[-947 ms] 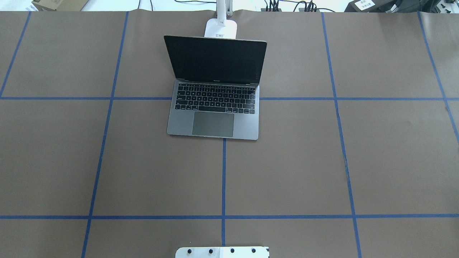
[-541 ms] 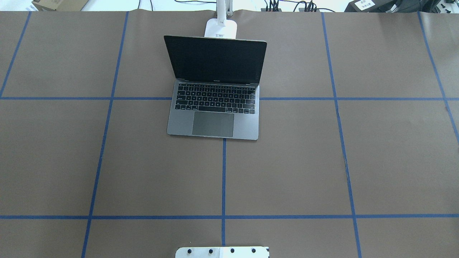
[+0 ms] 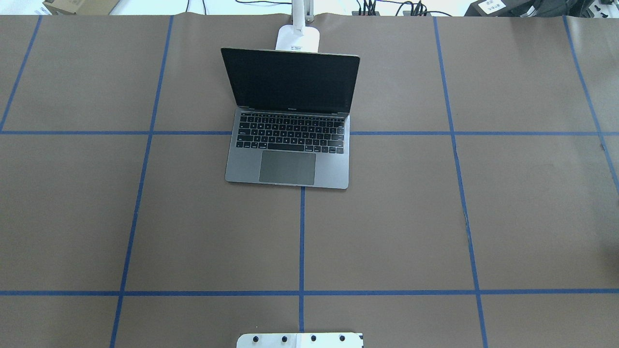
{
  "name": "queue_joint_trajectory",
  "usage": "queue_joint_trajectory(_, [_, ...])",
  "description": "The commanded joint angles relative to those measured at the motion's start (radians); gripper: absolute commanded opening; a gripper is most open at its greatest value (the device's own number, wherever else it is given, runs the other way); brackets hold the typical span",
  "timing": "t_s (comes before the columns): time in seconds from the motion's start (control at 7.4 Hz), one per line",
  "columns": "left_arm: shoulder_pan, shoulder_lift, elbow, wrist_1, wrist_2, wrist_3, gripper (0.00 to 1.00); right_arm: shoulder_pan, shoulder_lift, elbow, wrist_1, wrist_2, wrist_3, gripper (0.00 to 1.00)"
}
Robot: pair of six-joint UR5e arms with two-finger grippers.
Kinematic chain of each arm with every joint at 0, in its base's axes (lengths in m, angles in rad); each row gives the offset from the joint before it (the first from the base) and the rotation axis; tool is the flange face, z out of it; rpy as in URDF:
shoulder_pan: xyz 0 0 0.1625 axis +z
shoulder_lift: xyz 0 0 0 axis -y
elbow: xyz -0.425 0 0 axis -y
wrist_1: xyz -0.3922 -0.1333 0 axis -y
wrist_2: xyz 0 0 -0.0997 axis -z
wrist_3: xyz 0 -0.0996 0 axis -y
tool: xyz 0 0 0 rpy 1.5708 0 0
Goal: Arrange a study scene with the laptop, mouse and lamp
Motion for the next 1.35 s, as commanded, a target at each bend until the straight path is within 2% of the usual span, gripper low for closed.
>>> queue_joint_trajectory(0.0, [0.002,-0.001,0.029,-0.002,-0.001,0.000,1.00,0.005,0.148,0.004,-0.207,0.041,0.006,0.00])
queue_joint_trajectory(0.27, [0.002,-0.001,0.045,-0.005,-0.002,0.000,1.00,-0.025,0.164,0.005,-0.267,0.209,0.098,0.00])
queue_joint_trajectory(0.41, [0.002,-0.001,0.045,-0.005,-0.002,0.000,1.00,-0.070,0.166,0.007,-0.265,0.280,0.127,0.00])
queue_joint_trajectory(0.68, [0.001,-0.001,0.043,-0.005,-0.002,0.000,1.00,-0.201,0.167,0.007,-0.265,0.479,0.147,0.00])
queue_joint_trajectory(1.08, [0.002,-0.001,0.056,-0.005,-0.002,0.000,1.00,-0.372,0.200,0.077,-0.262,0.700,0.300,0.00])
queue_joint_trajectory(1.22, [0.001,-0.001,0.056,-0.005,-0.002,0.000,1.00,-0.412,0.245,0.073,-0.262,0.739,0.345,0.00])
